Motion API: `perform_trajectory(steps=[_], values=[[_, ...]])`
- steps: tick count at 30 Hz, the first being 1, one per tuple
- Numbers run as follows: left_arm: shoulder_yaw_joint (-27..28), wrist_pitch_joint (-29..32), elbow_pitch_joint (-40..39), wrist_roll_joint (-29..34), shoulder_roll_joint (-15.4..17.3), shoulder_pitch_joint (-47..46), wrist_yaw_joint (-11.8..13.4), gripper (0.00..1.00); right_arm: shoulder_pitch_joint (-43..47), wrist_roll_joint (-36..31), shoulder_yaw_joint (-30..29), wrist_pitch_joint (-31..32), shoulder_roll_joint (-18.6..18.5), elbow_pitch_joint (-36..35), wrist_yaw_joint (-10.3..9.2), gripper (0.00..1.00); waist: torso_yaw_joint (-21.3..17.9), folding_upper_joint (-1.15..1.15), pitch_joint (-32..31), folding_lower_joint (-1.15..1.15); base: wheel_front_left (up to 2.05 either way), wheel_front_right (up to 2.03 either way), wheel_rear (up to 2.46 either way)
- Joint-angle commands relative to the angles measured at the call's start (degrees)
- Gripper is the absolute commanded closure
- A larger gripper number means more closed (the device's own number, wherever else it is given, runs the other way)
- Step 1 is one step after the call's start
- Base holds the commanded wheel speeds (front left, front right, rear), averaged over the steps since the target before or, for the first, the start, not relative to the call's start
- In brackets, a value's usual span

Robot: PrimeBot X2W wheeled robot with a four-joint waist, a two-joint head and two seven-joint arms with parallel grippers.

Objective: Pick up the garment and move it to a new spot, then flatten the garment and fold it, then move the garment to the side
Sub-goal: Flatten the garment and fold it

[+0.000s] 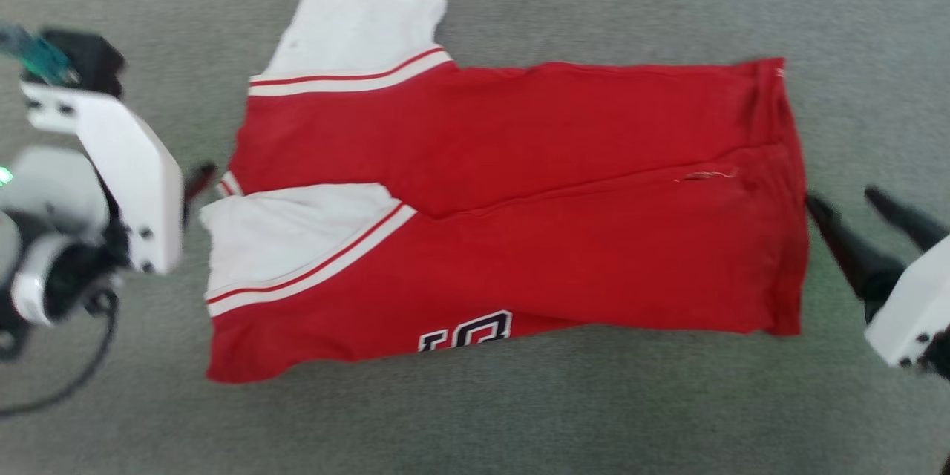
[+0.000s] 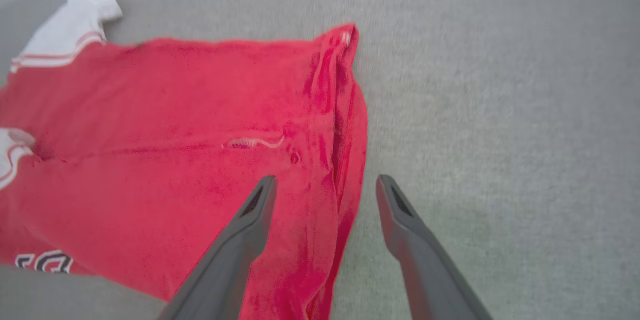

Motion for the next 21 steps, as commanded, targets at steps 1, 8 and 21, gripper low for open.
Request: perform_trajectory(steps=[1, 8, 21], values=[[0.27, 0.67, 0.63, 1.57, 0.80, -2.70, -0.96, 0.00, -1.86, -0.19, 0.18, -3.47, 1.05, -0.83, -0.02, 0.00, -2.37, 0.00, 0.57, 0.00, 0.00, 0.00, 0.00], [0.62, 0.71, 8.95, 5.51, -0.48, -12.37, -6.55, 0.00, -7.15, -2.07, 3.01, -18.26, 4.73, -0.16, -0.01, 0.00, -8.73, 0.00, 2.60, 0.00, 0.00, 0.00, 0.00], [-1.36, 0.33, 35.07, 9.14, -9.32, -26.41, -15.88, 0.00, -12.27, -2.09, 8.55, -33.59, 6.37, 7.95, -0.01, 0.00, -16.82, 0.00, 7.59, 0.00, 0.00, 0.00, 0.00]])
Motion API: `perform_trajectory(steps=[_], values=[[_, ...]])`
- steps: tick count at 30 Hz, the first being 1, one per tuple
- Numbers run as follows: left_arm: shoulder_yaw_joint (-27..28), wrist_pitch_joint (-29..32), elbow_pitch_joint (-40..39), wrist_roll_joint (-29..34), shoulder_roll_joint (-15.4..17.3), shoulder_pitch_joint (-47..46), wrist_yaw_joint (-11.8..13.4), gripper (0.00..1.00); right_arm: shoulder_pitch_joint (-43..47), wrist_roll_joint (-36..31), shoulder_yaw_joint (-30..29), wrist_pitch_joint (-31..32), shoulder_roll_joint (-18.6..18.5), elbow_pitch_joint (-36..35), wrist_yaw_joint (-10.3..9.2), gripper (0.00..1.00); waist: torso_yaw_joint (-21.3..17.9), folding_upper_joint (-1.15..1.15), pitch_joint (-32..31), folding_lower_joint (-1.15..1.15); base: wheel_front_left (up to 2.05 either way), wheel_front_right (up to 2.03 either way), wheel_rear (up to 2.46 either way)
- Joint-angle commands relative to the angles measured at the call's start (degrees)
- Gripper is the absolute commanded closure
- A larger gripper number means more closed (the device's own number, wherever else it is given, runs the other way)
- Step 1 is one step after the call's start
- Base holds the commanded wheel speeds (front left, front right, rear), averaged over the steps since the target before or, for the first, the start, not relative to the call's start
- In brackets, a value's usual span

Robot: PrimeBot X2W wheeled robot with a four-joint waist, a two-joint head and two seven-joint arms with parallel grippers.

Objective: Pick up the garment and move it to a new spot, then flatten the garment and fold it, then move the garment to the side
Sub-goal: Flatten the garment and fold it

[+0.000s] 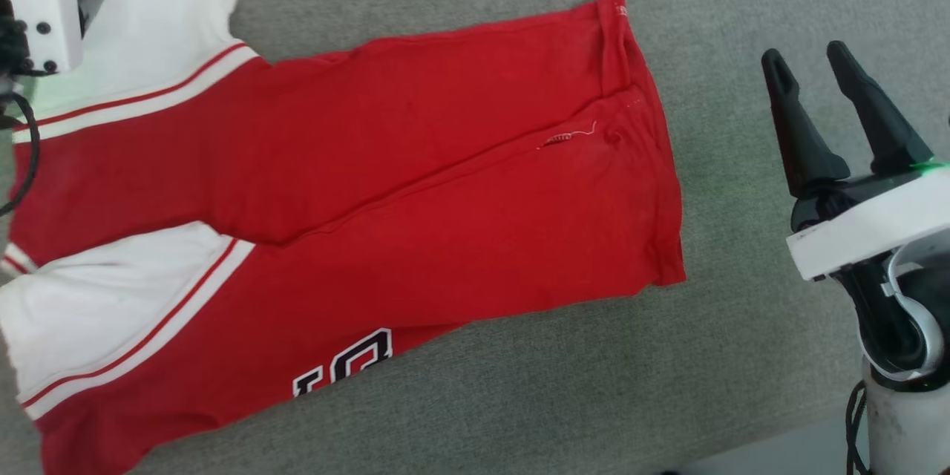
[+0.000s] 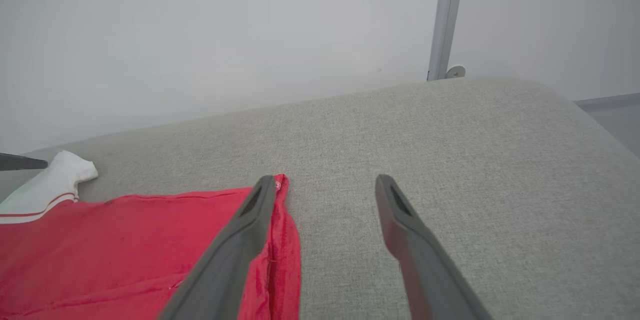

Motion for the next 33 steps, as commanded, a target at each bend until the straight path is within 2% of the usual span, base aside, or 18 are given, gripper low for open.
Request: perform_trajectory(steps=[1, 9, 10, 11, 15, 24, 26, 33], values=[[-0.18, 0.23, 1.39, 0.87, -0.33, -1.22, -0.38, 0.00, -0.98, 0.63, 0.40, -0.37, -0.17, 0.38, -0.01, 0.00, -0.99, 0.00, 1.11, 0.00, 0.00, 0.00, 0.00], [-2.45, 3.56, 12.71, 0.69, -5.31, -2.49, -0.64, 0.00, -3.60, 2.55, 4.12, 2.23, -3.58, 3.55, -0.02, 0.00, -1.40, 0.00, 3.64, 0.00, 0.00, 0.00, 0.00], [-2.76, 4.49, 13.81, -0.03, -6.26, -2.27, -0.95, 0.68, -4.35, 2.34, 5.10, 2.72, -4.30, 4.12, -0.01, 0.00, -1.26, 0.00, 3.87, 0.00, 0.00, 0.00, 0.00], [-2.85, 5.86, 14.93, -0.82, -7.42, -2.04, -0.70, 1.00, -5.15, 2.10, 5.84, 3.50, -4.89, 4.88, -0.02, 0.00, -1.08, 0.00, 4.05, 0.00, 0.00, 0.00, 0.00], [-3.94, 8.06, 16.93, -0.77, -10.11, -3.64, -0.88, 1.00, -9.53, 2.82, 8.60, 7.01, -6.47, 8.08, -0.01, 0.00, 0.24, 0.00, 4.63, 0.00, 0.00, 0.00, 0.00], [-4.57, 5.50, 19.14, -0.42, -16.67, -8.24, -3.16, 1.00, -22.66, 4.14, 14.05, 18.00, -10.08, 18.31, -0.02, 0.00, 4.31, 0.00, 4.85, 0.00, 0.00, 0.00, 0.00], [-4.69, 4.89, 19.89, -0.24, -17.67, -8.94, -3.76, 1.00, -25.28, 3.61, 15.77, 20.99, -11.23, 20.92, -0.02, 0.00, 5.04, 0.00, 4.97, 0.00, 0.00, 0.00, 0.00], [-4.43, 2.18, 23.04, -0.71, -20.32, -10.26, -5.46, 1.00, -31.14, 6.21, 22.52, 31.35, -11.83, 29.81, 0.00, 0.00, 6.62, 0.00, 5.00, 0.00, 0.00, 0.00, 0.00]])
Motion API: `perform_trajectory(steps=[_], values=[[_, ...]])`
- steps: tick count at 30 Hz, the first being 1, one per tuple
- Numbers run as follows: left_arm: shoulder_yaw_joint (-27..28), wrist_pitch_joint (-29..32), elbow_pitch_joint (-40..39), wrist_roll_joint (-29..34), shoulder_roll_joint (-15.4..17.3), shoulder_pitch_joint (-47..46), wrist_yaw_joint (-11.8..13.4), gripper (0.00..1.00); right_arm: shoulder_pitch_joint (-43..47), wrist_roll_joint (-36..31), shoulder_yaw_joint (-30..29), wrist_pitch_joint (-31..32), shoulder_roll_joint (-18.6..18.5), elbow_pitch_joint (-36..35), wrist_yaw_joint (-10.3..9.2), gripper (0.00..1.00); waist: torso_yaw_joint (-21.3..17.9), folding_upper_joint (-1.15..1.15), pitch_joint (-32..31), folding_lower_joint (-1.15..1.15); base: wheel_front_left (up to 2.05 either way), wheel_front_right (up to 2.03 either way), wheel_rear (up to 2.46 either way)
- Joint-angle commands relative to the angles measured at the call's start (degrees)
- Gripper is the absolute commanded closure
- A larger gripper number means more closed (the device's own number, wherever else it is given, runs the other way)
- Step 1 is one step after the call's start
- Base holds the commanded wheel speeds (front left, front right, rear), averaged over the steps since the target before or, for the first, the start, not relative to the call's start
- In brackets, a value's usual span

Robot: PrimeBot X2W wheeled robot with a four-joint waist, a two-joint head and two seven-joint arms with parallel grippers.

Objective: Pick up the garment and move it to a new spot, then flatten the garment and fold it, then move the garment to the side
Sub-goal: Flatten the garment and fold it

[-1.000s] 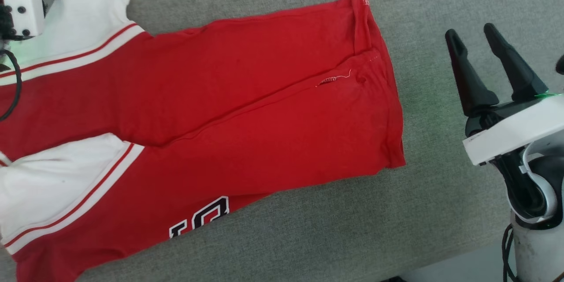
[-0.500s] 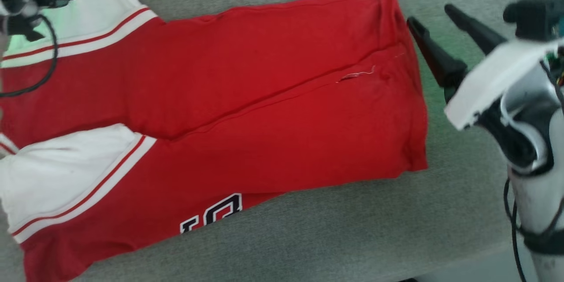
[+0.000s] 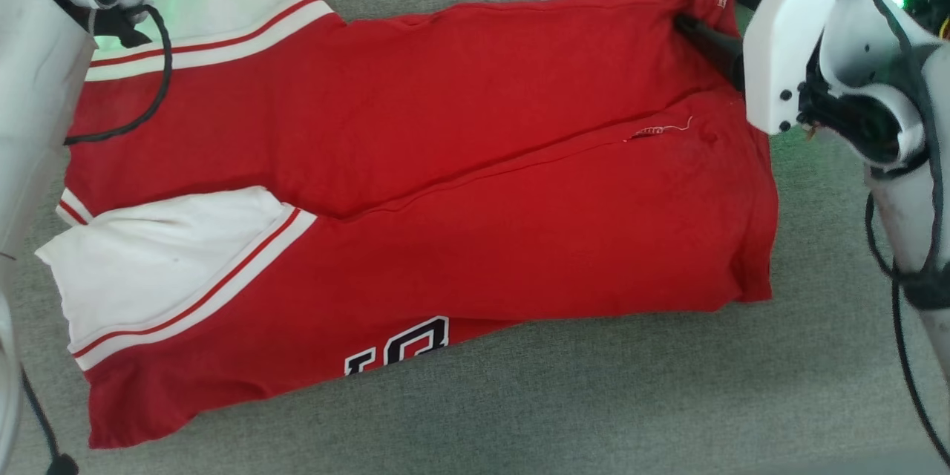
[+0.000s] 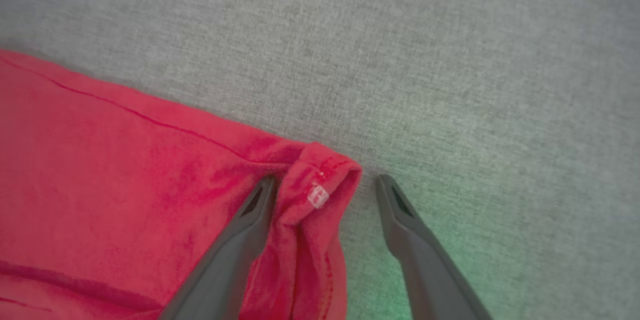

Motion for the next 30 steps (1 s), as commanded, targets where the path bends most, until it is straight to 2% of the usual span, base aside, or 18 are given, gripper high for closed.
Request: perform_trajectory(steps=[1, 2, 3, 4, 9, 18, 24, 30], values=[[-1.03, 0.09, 1.19, -0.57, -1.89, 2.62, -0.91, 1.00, 0.80, 1.53, 2.01, 2.94, 0.75, 2.35, 0.02, 0.00, 0.41, -0.01, -0.14, 0.00, 0.00, 0.00, 0.00], [-1.10, -0.15, 1.72, -0.61, -2.10, 2.66, -1.16, 1.00, 0.50, 1.66, 2.67, 4.35, 0.65, 3.02, 0.02, 0.28, 0.62, -0.01, -0.24, 0.00, 0.00, 0.00, 0.00], [-0.98, -0.87, 2.12, -0.68, -2.37, 2.65, -1.37, 1.00, 0.04, 1.35, 3.76, 5.62, -0.11, 3.25, 0.03, 0.80, 0.86, -0.01, -0.38, 0.00, 0.00, 0.00, 0.00], [-0.75, -1.55, 2.50, -0.76, -2.48, 2.66, -1.52, 1.00, -0.05, 1.47, 4.30, 6.68, -0.79, 3.48, 0.02, 1.00, 1.09, -0.01, -0.58, 0.00, 0.00, 0.00, 0.00], [-0.55, -3.19, 4.39, -0.93, -2.59, 2.26, -2.71, 1.00, -0.74, 2.12, 2.14, 5.58, -2.28, 2.21, -0.02, 1.00, 2.43, -0.01, -2.31, 0.00, 0.00, 0.00, 0.00], [-0.87, -1.46, 2.57, -1.54, -1.91, 1.08, -5.17, 1.00, 3.33, 0.87, -1.74, 1.31, -5.67, -2.98, -0.01, 1.00, 5.70, -0.01, -6.58, 0.00, 0.00, 0.00, 0.00], [-0.99, 1.14, -3.34, -2.55, -0.09, 2.93, -5.06, 1.00, 9.04, 1.01, -5.32, 1.04, -7.81, -9.47, -0.01, 1.00, 8.35, -0.01, -9.64, 0.00, 0.00, 0.00, 0.00], [-1.25, 4.20, -15.35, -3.21, 4.38, 7.63, -1.98, 1.00, 15.94, 1.10, -8.98, 2.67, -9.75, -17.01, -0.01, 1.00, 10.48, -0.01, -12.30, 0.00, 0.00, 0.00, 0.00]])
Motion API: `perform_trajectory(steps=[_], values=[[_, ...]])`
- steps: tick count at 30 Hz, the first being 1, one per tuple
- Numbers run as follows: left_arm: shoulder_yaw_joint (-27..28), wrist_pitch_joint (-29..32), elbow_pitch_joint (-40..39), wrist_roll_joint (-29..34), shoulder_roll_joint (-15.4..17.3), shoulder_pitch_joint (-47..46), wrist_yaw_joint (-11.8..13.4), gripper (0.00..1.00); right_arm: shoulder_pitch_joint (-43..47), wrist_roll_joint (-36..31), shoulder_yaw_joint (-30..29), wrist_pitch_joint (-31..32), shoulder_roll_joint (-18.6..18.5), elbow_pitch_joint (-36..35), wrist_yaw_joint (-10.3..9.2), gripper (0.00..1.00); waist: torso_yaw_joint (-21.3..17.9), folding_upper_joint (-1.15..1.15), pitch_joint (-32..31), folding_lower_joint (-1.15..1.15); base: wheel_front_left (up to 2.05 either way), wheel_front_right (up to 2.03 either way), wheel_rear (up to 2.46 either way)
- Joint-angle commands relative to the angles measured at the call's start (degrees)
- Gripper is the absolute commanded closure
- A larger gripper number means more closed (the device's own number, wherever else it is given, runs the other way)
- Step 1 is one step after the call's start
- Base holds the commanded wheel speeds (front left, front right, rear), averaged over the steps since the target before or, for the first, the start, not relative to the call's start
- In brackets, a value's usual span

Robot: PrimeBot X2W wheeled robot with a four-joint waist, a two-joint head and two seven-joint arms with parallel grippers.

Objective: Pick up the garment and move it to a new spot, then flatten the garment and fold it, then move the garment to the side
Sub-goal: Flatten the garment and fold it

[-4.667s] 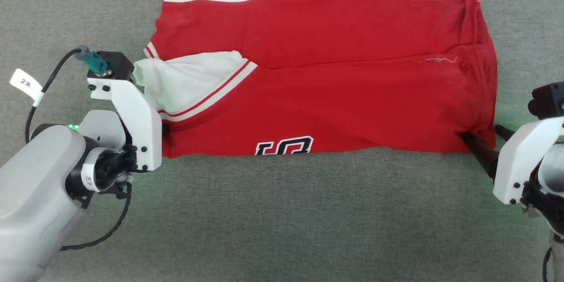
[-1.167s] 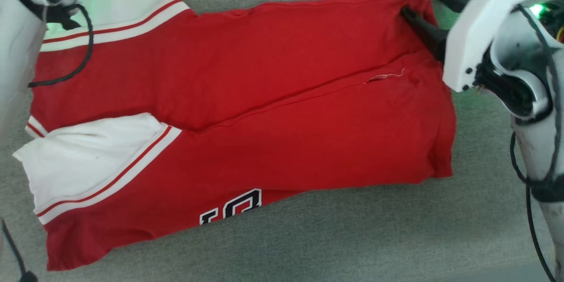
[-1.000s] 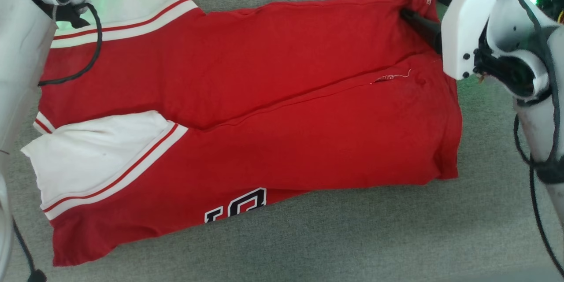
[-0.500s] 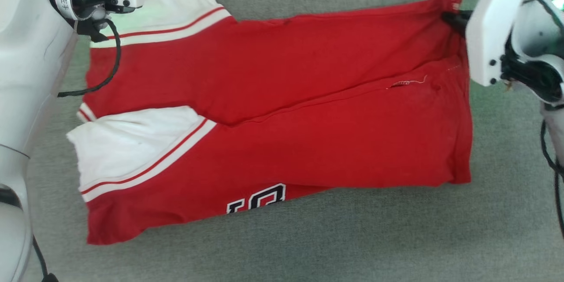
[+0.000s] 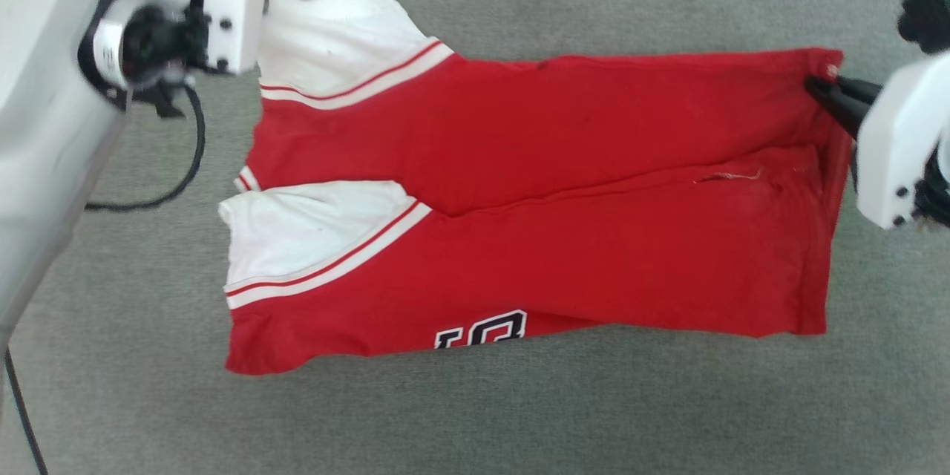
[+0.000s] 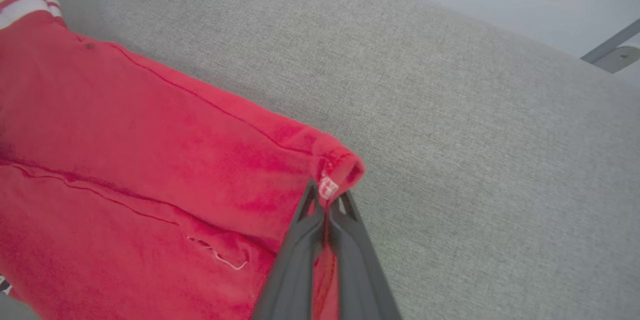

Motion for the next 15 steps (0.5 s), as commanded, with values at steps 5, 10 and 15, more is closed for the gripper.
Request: perform_trajectory(steps=[5, 10, 15], values=[[0.17, 3.12, -16.83, -1.55, 5.84, 8.11, 5.93, 1.00, 7.69, 0.25, -4.61, 2.35, -1.05, -6.64, -0.04, 1.00, 2.58, 0.00, -2.59, 0.00, 0.00, 0.00, 0.00], [0.27, 5.76, -33.81, -2.96, 11.80, 15.67, 13.08, 1.00, 14.50, 0.42, -9.22, 5.72, -0.38, -11.92, -0.04, 1.00, 3.62, 0.00, -3.48, 0.00, 0.00, 0.00, 0.00], [-0.99, 8.01, -46.92, -3.11, 16.69, 23.15, 20.13, 1.00, 21.02, 0.49, -12.75, 9.18, 1.24, -15.36, -0.03, 1.00, 4.34, 0.00, -3.90, 0.00, 0.00, 0.00, 0.00]])
